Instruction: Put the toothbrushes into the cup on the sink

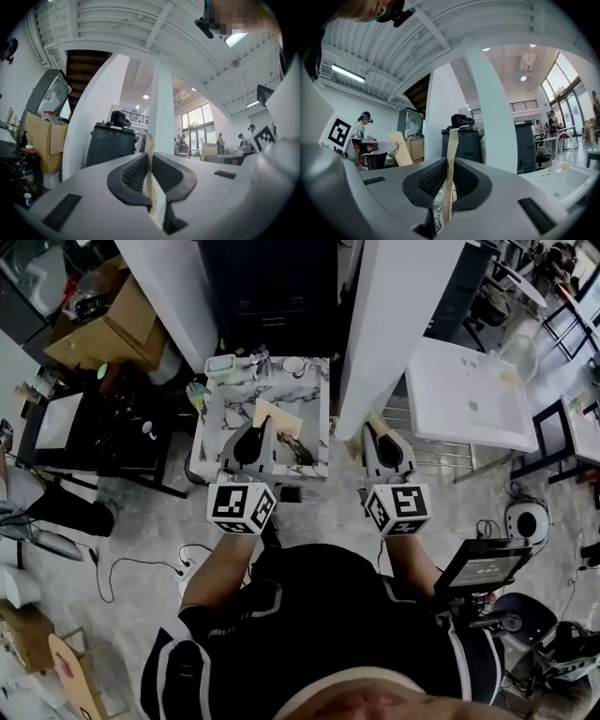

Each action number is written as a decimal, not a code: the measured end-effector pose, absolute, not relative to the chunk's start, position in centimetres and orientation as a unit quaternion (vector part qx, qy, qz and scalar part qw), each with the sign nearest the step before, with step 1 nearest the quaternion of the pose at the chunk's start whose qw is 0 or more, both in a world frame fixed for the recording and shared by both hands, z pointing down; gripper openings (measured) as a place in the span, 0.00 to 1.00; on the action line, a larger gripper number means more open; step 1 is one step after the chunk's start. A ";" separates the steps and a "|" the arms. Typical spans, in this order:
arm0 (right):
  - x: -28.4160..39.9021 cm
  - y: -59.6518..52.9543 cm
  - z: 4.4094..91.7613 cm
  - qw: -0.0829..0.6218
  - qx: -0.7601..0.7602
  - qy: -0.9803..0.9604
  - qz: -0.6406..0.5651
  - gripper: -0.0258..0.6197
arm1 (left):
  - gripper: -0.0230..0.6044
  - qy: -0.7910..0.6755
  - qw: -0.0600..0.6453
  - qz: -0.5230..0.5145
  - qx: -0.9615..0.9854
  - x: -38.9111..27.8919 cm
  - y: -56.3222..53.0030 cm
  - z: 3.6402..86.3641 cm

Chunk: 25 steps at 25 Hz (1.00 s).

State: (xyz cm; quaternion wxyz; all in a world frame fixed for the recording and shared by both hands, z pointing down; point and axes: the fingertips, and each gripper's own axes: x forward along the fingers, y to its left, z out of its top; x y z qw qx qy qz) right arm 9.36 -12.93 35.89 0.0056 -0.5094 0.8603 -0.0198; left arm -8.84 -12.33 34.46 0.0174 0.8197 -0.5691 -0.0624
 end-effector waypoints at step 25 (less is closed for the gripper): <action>-1.3 -20.1 36.1 -0.018 -0.580 0.814 -0.014 0.10 | 0.09 -0.504 0.021 -0.077 0.860 -17.8 -24.5 35.1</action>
